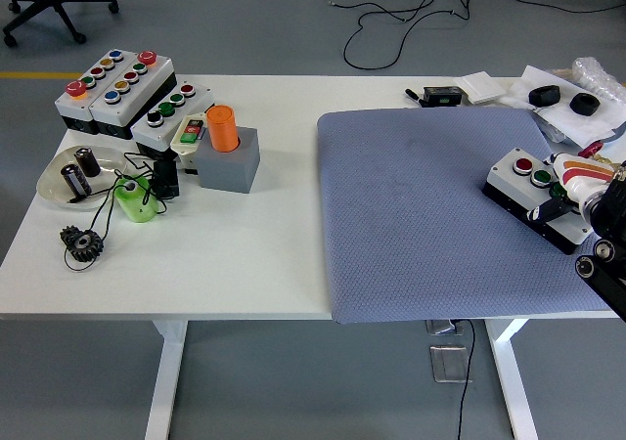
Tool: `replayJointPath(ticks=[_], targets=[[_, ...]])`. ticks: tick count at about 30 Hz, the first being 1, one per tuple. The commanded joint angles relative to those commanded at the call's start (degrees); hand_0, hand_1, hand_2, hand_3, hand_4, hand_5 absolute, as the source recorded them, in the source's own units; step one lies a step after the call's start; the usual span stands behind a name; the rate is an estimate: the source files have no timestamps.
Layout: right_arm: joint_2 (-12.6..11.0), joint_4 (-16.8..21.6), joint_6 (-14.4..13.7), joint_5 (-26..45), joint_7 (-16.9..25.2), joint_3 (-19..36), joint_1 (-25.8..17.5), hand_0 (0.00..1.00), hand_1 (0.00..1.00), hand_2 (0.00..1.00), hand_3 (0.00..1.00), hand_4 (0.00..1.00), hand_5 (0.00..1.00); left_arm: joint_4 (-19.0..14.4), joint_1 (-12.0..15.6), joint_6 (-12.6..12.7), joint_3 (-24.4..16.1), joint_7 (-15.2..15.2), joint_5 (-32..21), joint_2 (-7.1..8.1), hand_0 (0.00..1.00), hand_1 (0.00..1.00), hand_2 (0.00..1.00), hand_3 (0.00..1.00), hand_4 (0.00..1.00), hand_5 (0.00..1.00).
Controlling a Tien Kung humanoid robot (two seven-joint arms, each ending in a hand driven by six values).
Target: Pick up the button,place it on the desk,press the button,press the button
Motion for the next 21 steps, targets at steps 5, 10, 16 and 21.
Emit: replayJointPath(ticks=[5,10,16,21], targets=[[-1.39,1.03,-7.02,3.19,2.72,0.30,-0.88,0.275,0.154,0.225,0.343,0.635,0.002,0.02,0.03,0.08,-0.07,0.01,0.03,-0.06,0.602,0.543,0.504,0.457,0.282,0.982],[-3.32,3.35,-10.04,7.24,8.12,0.17,-1.40,0.303,0.146,0.217,0.341,0.519,0.002,0.04,0.11,0.11,0.07,0.01,-0.09,-0.09,0.602,0.543,0.503,0.455,0.282,0.981],[-7.37,9.06,-9.72,10.82,16.79,-3.07,-1.21,0.282,0.113,0.198,0.284,0.476,0.002,0.05,0.27,0.12,0.50,0.12,-0.13,-0.08,0.604,0.542,0.504,0.455,0.282,0.980],[-9.83,13.20,-4.39,10.66,25.33,-5.73,-0.21,0.232,0.073,0.173,0.254,0.465,0.002,0.10,0.35,0.10,0.83,0.11,-0.25,-0.01,0.603,0.542,0.505,0.455,0.281,0.979]])
